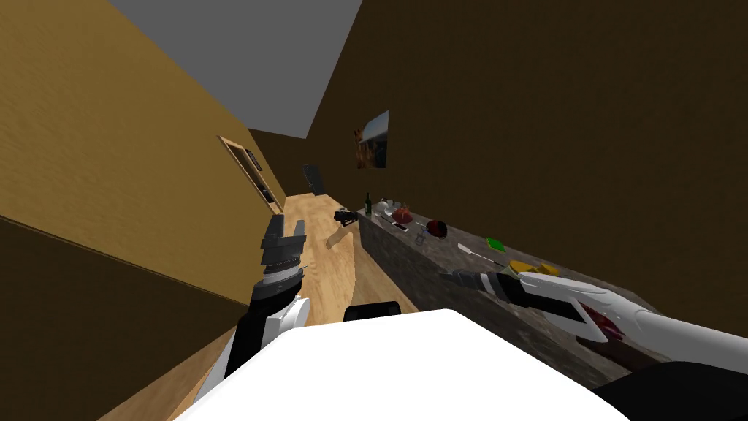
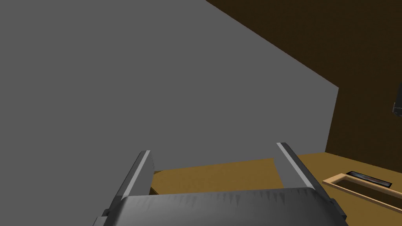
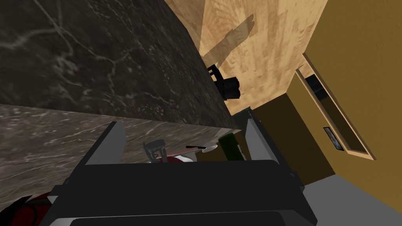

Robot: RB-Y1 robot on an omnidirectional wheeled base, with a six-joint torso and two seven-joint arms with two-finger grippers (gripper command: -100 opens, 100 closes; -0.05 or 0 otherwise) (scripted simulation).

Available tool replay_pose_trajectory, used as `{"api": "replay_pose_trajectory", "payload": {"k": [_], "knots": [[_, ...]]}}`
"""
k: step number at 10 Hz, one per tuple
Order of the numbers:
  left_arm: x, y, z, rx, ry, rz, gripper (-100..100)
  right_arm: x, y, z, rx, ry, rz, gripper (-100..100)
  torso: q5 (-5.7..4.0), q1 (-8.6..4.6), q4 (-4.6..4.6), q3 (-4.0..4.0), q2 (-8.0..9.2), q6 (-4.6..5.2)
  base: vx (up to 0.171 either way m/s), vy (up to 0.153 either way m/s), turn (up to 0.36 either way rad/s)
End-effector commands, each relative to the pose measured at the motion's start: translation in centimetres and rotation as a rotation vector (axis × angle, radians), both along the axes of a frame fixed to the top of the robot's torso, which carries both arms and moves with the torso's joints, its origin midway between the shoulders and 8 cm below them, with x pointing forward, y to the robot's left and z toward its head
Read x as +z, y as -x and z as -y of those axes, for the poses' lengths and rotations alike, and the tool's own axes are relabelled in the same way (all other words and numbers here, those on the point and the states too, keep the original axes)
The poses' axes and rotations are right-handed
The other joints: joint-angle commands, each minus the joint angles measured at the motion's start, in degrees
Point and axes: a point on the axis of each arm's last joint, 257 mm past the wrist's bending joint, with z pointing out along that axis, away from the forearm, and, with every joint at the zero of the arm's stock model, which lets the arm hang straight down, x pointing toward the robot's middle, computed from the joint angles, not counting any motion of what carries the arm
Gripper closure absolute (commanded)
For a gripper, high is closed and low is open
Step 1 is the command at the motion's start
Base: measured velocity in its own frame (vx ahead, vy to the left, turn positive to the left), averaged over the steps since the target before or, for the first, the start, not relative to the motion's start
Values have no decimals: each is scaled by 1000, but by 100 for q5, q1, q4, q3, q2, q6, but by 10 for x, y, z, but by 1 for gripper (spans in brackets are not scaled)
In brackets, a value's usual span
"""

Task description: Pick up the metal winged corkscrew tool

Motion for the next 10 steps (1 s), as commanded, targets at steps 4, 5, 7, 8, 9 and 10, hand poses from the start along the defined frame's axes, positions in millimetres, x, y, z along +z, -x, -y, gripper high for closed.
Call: {"api": "replay_pose_trajectory", "payload": {"k": [4,5,7,8,9,10], "knots": [[0,0,0,0,0,0,0,18,-12,58,6,174,-29,-100,2,5,0,-2,-3,-4,47,13,214],[0,0,0,0,0,0,0,19,-12,59,8,178,-30,-100,2,6,-3,-7,-11,-8,51,1,110],[0,0,0,0,0,0,0,34,-22,88,10,266,-36,-100,1,3,-1,-4,-6,-3,52,15,244],[0,0,0,0,0,0,0,42,-26,99,10,303,-37,-100,2,7,-3,-6,-11,-6,68,17,246],[0,0,0,0,0,0,0,42,-26,99,10,303,-37,-100,2,9,-3,-8,-14,-2,49,15,38],[0,0,0,0,0,0,0,55,-35,116,12,360,-37,-100,0,7,-1,-3,-6,4,54,33,231]]}}
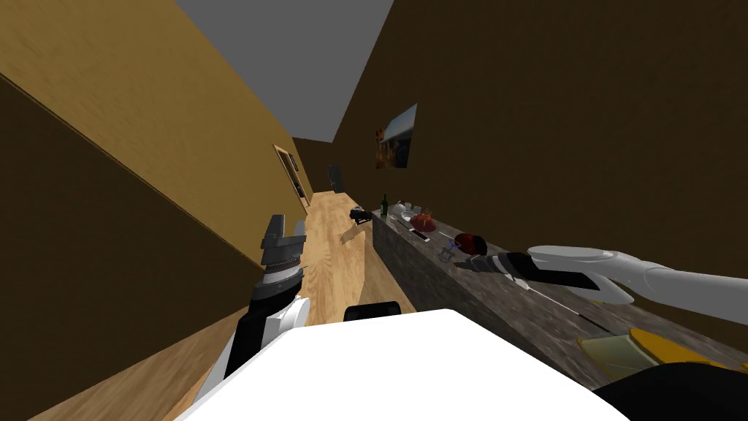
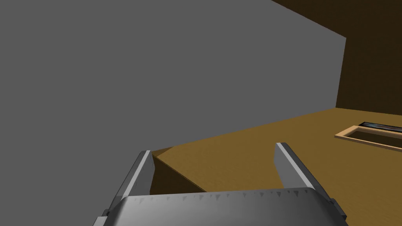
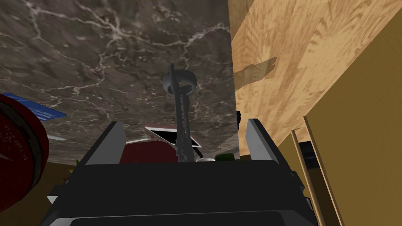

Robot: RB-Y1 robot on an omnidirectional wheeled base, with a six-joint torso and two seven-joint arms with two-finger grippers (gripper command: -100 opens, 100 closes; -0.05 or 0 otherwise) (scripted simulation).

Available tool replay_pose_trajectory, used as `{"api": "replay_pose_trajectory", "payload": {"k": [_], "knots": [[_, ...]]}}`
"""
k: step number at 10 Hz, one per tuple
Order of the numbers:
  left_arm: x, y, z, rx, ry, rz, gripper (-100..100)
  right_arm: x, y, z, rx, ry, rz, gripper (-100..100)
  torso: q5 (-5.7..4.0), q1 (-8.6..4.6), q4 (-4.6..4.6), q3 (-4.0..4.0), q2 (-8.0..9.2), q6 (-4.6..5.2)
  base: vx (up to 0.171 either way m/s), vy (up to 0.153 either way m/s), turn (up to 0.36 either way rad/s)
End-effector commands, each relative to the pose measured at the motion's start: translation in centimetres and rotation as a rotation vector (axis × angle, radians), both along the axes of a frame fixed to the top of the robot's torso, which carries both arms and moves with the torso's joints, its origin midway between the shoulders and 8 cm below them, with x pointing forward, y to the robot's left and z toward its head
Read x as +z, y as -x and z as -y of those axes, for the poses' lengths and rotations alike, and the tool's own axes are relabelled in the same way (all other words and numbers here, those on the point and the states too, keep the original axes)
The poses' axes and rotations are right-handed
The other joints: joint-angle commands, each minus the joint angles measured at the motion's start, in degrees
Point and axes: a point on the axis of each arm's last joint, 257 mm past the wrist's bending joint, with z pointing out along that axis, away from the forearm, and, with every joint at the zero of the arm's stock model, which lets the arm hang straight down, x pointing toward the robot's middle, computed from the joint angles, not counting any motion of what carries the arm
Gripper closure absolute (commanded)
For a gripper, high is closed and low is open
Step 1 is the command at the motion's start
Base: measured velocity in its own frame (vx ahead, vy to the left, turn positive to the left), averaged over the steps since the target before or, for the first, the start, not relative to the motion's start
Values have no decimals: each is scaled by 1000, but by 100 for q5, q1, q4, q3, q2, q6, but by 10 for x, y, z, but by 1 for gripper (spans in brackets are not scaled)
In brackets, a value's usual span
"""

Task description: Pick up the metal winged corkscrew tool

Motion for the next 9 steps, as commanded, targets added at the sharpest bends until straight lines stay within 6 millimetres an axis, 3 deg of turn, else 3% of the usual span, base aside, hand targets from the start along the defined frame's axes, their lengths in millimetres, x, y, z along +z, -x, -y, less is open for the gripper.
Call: {"api": "replay_pose_trajectory", "payload": {"k": [1,3,4,5,7,9], "knots": [[0,0,0,0,0,0,0,12,-7,14,0,46,1,-100,0,0,0,0,0,0,54,34,291],[0,0,0,0,0,0,0,14,-9,15,-1,49,1,-100,0,3,1,3,5,6,28,20,93],[0,0,0,0,0,0,0,14,-9,16,-1,51,1,0,-3,-4,4,9,15,9,0,0,0],[0,0,0,0,0,0,0,4,-2,20,-13,49,2,-100,-4,-8,6,13,22,8,30,8,85],[0,0,0,0,0,0,0,-7,5,23,-26,48,1,-100,-5,-7,3,7,12,7,45,13,82],[0,0,0,0,0,0,0,-4,5,22,-24,49,2,-100,-5,-10,3,7,12,9,24,1,11]]}}
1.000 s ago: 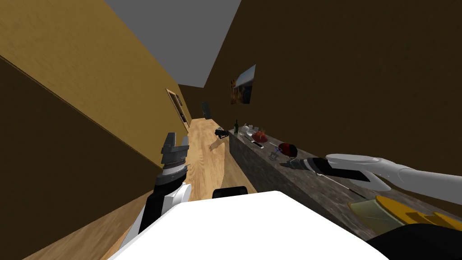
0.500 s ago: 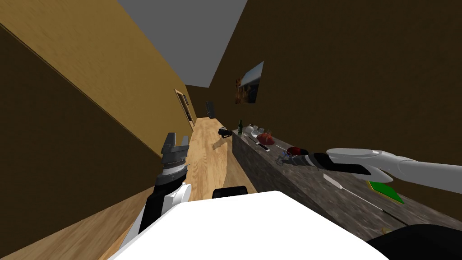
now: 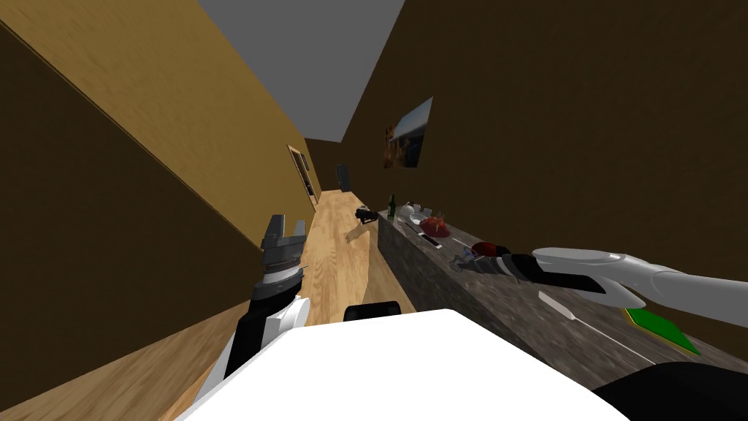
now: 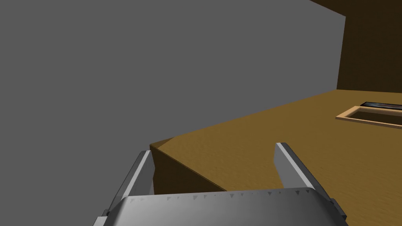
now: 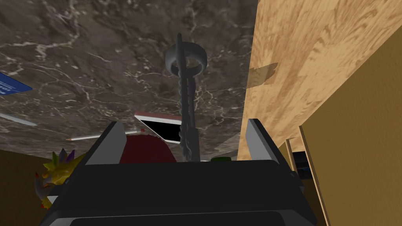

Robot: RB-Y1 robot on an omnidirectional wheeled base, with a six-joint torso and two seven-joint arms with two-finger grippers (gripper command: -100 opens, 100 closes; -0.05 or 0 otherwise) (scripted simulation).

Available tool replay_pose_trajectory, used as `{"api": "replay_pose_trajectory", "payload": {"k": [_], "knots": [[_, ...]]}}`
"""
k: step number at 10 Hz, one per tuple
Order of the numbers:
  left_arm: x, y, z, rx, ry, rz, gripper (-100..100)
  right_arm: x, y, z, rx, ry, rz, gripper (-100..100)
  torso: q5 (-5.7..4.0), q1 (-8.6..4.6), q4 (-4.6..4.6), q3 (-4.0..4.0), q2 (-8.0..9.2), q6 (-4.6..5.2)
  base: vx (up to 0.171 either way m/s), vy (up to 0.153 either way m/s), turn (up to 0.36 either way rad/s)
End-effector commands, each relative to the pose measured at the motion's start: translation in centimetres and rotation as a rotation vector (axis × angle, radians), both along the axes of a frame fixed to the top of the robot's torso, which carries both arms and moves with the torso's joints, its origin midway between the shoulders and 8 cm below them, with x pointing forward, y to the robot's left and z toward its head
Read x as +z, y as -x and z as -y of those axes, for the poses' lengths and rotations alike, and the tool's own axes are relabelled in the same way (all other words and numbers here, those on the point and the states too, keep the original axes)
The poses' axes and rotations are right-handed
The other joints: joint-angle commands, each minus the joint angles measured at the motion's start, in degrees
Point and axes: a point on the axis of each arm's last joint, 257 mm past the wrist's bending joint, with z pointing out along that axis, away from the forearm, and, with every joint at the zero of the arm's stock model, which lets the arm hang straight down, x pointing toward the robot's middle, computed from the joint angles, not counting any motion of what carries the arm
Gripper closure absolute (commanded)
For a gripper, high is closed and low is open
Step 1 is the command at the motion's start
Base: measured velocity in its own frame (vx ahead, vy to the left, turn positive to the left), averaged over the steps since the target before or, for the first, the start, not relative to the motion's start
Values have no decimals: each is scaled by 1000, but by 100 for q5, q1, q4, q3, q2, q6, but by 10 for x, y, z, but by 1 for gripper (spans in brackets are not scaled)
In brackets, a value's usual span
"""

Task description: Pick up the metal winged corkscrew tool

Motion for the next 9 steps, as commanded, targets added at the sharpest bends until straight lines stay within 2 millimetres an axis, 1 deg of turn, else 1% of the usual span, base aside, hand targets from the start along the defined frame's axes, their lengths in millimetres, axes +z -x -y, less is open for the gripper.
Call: {"api": "replay_pose_trajectory", "payload": {"k": [1,5,6,7,9], "knots": [[0,0,0,0,0,0,0,0,0,0,0,0,0,100,0,0,0,0,0,0,0,0,0],[0,0,0,0,0,0,0,-1,2,-4,7,-10,-7,100,-8,0,5,3,1,2,0,0,0],[0,0,0,0,0,0,0,-1,2,-4,7,-9,-6,0,-8,-1,5,2,-1,3,0,0,0],[0,0,0,0,0,0,0,6,-6,-2,8,0,-1,100,-9,-2,5,1,-2,3,-25,-2,-83],[0,0,0,0,0,0,0,19,-15,-7,23,1,-1,100,-9,-6,8,12,18,9,-56,-10,-92]]}}
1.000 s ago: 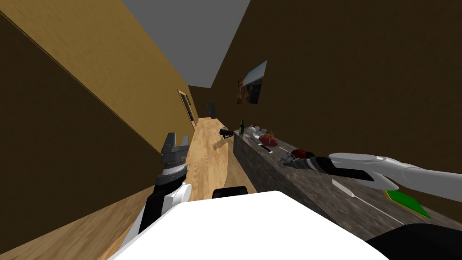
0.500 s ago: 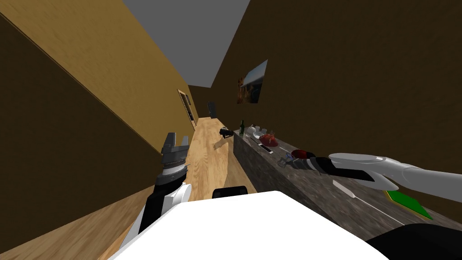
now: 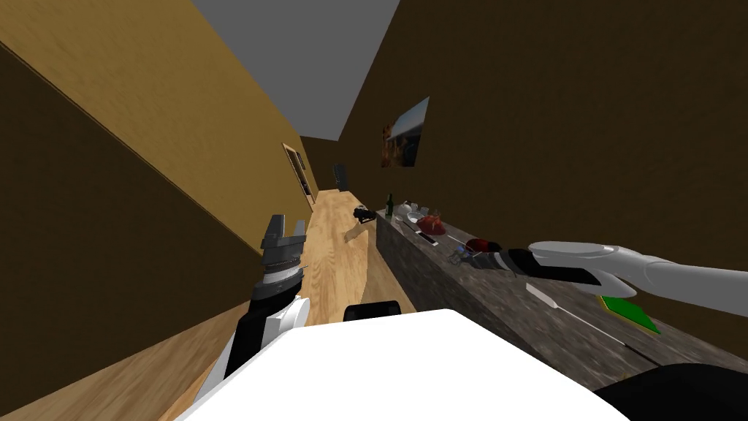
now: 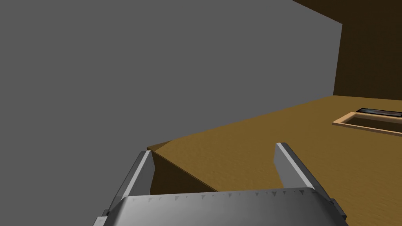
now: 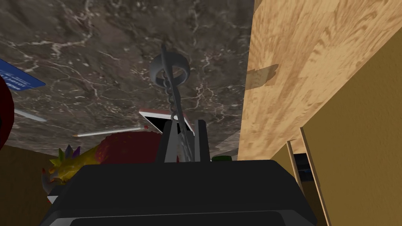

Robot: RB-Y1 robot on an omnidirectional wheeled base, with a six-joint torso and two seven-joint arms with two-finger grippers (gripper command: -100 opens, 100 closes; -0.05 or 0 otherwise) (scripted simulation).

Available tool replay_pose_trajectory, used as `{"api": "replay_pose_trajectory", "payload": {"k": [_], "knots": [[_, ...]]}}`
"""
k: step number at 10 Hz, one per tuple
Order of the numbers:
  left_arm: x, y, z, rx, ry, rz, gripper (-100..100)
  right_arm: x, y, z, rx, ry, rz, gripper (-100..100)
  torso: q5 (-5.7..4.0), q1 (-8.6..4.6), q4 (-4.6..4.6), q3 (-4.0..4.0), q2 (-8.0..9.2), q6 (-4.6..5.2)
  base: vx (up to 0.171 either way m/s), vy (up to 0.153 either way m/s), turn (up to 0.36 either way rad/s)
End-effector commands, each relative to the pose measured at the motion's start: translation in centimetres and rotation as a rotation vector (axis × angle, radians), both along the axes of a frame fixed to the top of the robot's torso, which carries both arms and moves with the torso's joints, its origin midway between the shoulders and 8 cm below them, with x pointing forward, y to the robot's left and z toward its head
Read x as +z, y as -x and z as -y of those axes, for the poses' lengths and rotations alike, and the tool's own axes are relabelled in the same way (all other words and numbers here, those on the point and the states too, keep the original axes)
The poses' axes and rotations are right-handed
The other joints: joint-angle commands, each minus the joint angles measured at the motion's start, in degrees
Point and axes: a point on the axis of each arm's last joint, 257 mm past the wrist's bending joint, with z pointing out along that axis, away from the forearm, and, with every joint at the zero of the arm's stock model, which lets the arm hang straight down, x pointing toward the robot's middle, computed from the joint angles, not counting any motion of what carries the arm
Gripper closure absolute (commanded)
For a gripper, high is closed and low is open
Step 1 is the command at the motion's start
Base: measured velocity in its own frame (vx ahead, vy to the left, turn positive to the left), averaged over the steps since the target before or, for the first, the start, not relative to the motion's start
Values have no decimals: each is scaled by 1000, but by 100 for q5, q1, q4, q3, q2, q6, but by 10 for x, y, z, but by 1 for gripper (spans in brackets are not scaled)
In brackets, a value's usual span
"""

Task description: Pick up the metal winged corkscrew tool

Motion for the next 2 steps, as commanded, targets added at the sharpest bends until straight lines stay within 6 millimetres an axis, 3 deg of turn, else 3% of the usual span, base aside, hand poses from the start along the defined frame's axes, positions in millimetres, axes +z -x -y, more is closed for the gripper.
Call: {"api": "replay_pose_trajectory", "payload": {"k": [1,2], "knots": [[0,0,0,0,0,0,0,0,0,0,0,0,0,100,0,0,0,0,0,0,-24,-5,-9],[0,0,0,0,0,0,0,1,-1,0,-1,-1,-1,0,-4,0,-3,-5,-8,-1,0,0,0]]}}
